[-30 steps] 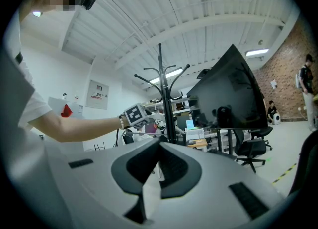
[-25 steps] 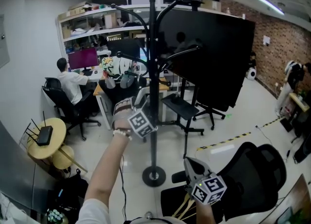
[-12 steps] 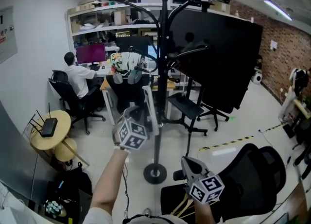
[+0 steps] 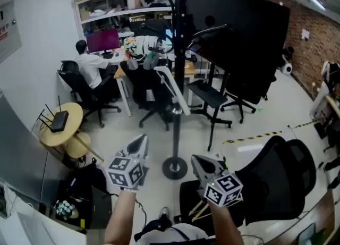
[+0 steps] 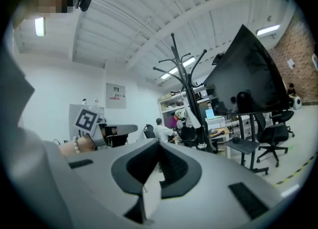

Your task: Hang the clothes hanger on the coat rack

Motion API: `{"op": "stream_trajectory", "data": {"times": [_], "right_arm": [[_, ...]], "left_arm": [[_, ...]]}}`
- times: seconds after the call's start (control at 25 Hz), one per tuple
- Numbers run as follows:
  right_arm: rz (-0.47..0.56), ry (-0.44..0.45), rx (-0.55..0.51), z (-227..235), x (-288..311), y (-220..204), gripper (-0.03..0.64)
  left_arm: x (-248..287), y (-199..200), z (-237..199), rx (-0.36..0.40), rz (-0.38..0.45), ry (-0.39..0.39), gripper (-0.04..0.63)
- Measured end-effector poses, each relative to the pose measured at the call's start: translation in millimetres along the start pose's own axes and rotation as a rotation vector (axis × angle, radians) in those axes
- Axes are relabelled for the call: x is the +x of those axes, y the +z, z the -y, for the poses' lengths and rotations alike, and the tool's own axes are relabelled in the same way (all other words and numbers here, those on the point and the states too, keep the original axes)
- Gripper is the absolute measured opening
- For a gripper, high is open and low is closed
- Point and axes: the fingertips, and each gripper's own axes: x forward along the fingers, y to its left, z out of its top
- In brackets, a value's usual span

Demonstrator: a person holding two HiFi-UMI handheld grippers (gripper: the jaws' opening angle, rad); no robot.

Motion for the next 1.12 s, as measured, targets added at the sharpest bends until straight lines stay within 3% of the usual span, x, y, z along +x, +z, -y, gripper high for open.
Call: {"op": "stream_trajectory", "data": {"times": [0.36,0.72,1.12], "right_arm": [[-0.027,0.034,0.053,-23,-11,-37,0.006],[-0.083,-0.001,0.090,-78,-36,-66,0.006],[-0.141,-0.082,0.128,-153,-70,-103,0.005]], "left_arm": [[-103,-99,13,-0.153,-0.146,0.064,0.002],[-152,-142,57,-0.248,-0.219,-0.137,0.002],[-193,-157,94,-0.226,-0.286,-0.290,0.002]]}}
